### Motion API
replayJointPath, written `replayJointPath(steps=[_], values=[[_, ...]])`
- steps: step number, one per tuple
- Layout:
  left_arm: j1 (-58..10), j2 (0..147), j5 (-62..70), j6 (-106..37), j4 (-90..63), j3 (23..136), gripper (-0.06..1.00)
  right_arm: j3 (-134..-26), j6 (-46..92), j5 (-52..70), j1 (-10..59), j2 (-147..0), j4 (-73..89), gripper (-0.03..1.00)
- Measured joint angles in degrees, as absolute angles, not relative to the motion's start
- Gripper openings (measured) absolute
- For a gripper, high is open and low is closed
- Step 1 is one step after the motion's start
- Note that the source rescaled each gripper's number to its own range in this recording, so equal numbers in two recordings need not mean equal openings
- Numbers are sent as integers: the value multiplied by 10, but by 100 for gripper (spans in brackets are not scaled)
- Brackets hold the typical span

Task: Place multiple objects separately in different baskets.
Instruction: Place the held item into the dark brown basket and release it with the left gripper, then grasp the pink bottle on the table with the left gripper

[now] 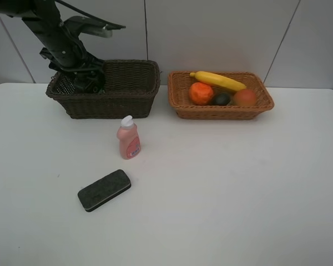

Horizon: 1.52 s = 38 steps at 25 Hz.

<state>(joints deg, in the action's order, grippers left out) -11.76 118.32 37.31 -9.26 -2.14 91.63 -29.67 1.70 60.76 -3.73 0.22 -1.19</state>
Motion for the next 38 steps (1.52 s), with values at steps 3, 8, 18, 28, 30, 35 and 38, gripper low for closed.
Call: replayJointPath(steps=[3, 8, 18, 28, 30, 35, 38], values=[[-119, 1154, 402, -93, -31, 921, 100, -297, 17, 608, -37, 2, -12, 100], [-129, 1060, 446, -93, -36, 933, 100, -297, 17, 608, -37, 2, -12, 100], [-208, 957, 561, -140, -39, 936, 100, -297, 17, 608, -37, 2, -12, 100], [-280, 1014, 618, -200, -39, 936, 100, -297, 17, 608, -37, 2, -12, 100], [-292, 1040, 621, -207, -39, 936, 100, -297, 17, 608, -37, 2, -12, 100], [-313, 1102, 621, -215, -41, 936, 100, -297, 17, 608, -37, 2, -12, 100], [-318, 1136, 621, -215, -42, 936, 100, -297, 17, 608, -37, 2, -12, 100]])
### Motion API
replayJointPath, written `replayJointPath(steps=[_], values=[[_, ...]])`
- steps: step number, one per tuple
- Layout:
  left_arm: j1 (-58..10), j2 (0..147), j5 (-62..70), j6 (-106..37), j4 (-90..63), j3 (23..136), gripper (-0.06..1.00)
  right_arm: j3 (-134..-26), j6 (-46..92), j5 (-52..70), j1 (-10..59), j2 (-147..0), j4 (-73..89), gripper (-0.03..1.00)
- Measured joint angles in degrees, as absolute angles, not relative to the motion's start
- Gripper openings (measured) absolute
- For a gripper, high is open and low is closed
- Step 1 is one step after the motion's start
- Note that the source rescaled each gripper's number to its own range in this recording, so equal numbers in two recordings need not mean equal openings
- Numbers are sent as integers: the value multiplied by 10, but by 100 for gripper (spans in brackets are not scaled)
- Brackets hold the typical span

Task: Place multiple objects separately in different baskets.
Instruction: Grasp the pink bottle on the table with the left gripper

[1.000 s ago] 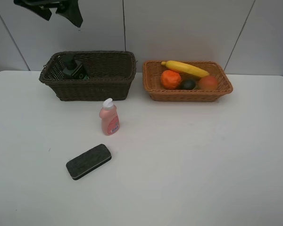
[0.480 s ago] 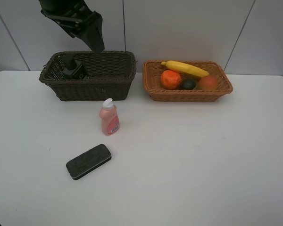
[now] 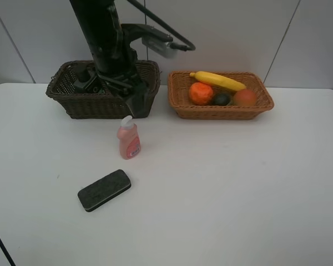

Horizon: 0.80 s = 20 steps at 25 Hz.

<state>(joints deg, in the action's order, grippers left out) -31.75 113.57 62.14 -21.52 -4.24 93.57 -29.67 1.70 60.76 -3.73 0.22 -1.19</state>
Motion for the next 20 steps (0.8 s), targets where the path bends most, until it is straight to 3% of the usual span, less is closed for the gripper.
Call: replayJointPath(steps=[20], values=[[-318, 1260, 626, -215, -42, 936, 100, -297, 17, 608, -37, 2, -12, 100]])
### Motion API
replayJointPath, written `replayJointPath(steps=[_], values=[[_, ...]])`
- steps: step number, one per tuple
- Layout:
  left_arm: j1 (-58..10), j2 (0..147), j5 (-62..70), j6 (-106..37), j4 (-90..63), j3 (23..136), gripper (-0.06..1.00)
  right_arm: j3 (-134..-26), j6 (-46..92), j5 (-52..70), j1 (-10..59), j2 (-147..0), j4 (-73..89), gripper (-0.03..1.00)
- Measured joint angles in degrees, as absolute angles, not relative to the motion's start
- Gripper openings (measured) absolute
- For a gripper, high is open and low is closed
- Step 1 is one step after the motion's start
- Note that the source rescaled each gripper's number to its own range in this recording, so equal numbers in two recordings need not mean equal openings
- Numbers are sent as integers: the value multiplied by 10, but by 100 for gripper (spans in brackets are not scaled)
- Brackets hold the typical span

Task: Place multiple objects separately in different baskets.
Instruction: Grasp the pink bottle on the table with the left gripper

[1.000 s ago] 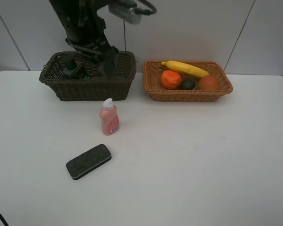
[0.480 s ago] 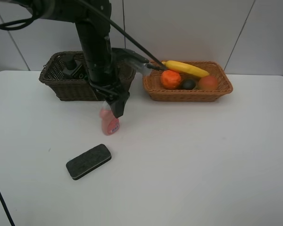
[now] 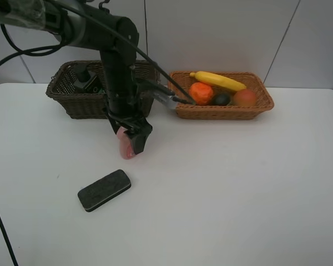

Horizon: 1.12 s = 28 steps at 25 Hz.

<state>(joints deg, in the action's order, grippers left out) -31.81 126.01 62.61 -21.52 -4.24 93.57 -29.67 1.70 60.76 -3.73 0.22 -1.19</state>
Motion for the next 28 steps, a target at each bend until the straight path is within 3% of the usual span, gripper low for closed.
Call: replayJointPath(steps=[3, 5, 7, 10, 28], values=[[-318, 1263, 627, -215, -42, 935, 99, -297, 17, 608, -37, 2, -12, 100], [-318, 1265, 627, -215, -42, 935, 91, -297, 17, 608, -37, 2, -12, 100], [-318, 1266, 629, -215, -42, 935, 66, -297, 17, 608, -37, 2, -12, 100], [-318, 1266, 634, -215, -36, 935, 0, -297, 17, 608, -37, 2, -12, 100], [-318, 1266, 640, -217, -24, 937, 3, -297, 17, 608, -37, 2, -12, 100]])
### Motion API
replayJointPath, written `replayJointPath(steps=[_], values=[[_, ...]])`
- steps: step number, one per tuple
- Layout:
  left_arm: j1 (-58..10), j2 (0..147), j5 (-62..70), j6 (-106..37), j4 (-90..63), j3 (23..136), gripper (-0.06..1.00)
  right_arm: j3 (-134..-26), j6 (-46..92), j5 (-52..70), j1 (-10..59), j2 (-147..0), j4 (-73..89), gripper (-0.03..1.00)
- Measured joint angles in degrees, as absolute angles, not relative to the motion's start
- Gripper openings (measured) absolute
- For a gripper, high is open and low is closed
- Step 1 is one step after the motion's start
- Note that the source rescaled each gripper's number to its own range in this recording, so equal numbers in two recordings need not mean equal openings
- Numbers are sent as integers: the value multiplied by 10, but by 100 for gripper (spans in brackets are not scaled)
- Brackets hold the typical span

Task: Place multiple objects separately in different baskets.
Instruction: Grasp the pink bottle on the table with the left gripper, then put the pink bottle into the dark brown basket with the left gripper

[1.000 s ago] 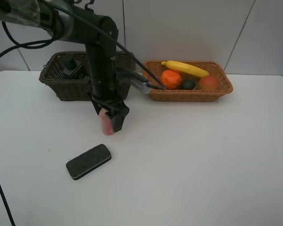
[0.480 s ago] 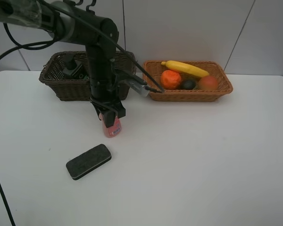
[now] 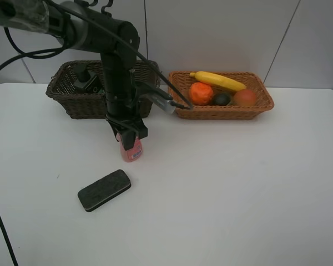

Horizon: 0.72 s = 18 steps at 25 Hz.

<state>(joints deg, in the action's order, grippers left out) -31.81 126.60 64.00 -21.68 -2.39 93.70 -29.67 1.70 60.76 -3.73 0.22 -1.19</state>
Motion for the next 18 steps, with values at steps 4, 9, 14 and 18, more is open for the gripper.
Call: replayJointPath(steps=[4, 9, 14, 18], values=[[-318, 1262, 682, -217, -21, 973, 3, -297, 17, 608, -37, 2, -12, 100], [-318, 1223, 687, -216, -18, 1068, 3, -297, 17, 608, -37, 2, -12, 100], [-318, 1199, 687, -191, 37, 1187, 3, -297, 17, 608, -37, 2, -12, 100], [-315, 1199, 688, -172, 93, 1233, 3, -297, 17, 608, -37, 2, -12, 100]])
